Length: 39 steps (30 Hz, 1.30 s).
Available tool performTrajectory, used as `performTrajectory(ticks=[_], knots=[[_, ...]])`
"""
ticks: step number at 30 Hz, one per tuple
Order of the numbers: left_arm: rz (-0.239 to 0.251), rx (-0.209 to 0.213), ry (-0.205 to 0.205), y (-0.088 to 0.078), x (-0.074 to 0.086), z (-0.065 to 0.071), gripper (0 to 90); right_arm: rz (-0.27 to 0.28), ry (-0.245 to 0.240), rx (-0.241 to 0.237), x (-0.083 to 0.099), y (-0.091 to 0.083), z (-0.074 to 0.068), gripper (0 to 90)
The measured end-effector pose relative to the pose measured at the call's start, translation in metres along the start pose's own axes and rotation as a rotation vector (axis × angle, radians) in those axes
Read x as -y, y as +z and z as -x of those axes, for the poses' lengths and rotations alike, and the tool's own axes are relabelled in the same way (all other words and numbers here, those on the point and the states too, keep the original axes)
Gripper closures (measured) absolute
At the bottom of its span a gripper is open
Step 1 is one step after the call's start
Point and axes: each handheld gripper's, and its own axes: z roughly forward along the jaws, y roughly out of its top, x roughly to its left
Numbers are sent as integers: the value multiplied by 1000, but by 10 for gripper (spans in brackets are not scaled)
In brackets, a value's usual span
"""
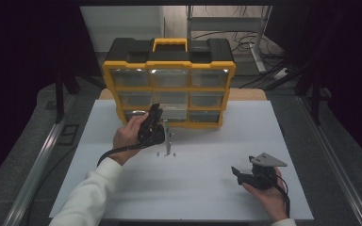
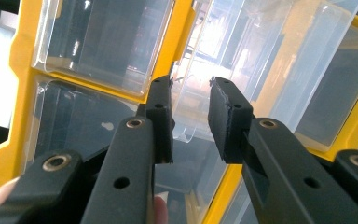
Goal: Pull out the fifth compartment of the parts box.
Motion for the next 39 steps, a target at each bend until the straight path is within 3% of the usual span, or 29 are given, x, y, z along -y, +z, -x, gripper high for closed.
performTrajectory(ticks=[39], knots=[[9,-3,6,-10,0,1,715,2,-7,2,-1,0,-1,205]])
